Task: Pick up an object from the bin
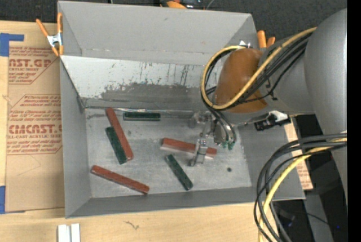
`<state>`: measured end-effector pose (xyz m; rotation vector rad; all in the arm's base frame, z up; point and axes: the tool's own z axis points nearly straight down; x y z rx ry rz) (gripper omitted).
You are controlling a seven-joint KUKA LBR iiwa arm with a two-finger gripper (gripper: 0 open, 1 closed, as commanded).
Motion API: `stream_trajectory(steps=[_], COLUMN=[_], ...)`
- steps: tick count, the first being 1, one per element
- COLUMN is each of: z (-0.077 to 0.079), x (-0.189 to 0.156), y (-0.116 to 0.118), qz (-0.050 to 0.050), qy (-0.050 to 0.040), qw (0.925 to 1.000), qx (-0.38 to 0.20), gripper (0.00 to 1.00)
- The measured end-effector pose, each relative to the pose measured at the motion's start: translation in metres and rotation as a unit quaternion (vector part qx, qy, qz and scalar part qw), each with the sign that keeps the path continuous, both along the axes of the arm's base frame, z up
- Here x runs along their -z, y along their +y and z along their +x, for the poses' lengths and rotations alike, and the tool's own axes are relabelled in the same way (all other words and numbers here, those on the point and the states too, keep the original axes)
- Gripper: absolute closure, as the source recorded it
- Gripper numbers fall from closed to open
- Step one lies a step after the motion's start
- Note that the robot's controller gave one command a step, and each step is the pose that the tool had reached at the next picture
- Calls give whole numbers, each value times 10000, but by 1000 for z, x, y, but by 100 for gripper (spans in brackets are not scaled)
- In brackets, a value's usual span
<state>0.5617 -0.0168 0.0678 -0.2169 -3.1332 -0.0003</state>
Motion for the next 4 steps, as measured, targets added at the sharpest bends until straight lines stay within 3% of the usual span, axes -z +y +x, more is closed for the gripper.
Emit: stream_trajectory(steps=[1, 2, 3, 4], z=[0, 1, 1, 1], x=[0, -1, -2, -25], y=[0, 0, 0, 1], qz=[-2, -1, -2, 0], qy=[-8, -11, -5, -18], qw=[10000, 10000, 10000, 10000], qx=[1, -2, -2, 0], gripper=[0, 100, 100, 100])
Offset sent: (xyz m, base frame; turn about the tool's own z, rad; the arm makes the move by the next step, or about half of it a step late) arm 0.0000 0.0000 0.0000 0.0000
